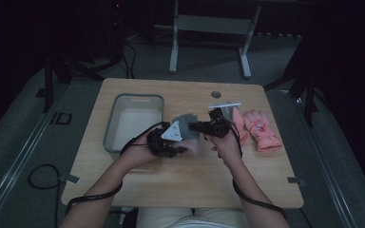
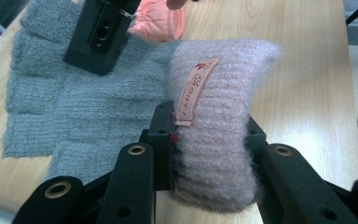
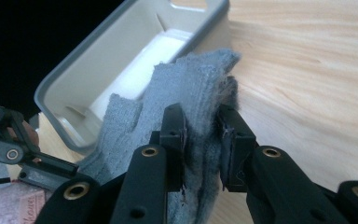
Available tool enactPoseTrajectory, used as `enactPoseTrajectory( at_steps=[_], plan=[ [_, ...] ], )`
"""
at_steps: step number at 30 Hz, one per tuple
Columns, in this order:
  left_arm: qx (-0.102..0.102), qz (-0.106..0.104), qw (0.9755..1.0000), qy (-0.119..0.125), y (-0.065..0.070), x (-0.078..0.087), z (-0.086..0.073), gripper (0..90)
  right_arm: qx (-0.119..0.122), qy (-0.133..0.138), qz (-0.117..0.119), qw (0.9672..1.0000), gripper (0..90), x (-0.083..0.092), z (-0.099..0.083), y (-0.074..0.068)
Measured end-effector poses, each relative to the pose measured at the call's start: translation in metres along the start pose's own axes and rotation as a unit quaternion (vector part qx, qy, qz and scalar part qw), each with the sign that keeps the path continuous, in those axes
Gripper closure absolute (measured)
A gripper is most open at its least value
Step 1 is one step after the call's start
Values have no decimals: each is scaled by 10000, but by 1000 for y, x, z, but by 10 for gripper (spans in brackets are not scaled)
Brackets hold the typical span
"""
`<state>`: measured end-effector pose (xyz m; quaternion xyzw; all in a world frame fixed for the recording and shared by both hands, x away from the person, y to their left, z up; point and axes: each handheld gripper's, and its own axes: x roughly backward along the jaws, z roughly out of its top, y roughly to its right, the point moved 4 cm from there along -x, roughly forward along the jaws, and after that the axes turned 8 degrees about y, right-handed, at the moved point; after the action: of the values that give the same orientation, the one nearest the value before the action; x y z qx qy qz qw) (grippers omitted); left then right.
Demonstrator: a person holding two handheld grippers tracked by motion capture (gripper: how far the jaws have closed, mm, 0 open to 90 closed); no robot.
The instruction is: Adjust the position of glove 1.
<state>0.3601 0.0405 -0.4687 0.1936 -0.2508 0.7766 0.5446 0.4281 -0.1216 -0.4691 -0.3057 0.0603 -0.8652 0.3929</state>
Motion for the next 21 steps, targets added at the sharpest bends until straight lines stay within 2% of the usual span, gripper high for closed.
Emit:
enactPoseTrajectory(
  at_steps=[5, 8, 21],
  plan=[
    [110, 85, 9999, 47, -9, 12, -2, 670, 59, 35, 54, 10000, 744, -8, 12, -8],
    [101, 123, 9999, 9, -11, 15, -5, 670, 59, 9, 80, 10000, 744, -12, 15, -11],
    [230, 168, 9995, -160, -31, 51, -17, 670, 208, -72, 324, 9992, 744, -43, 34, -35]
  ],
)
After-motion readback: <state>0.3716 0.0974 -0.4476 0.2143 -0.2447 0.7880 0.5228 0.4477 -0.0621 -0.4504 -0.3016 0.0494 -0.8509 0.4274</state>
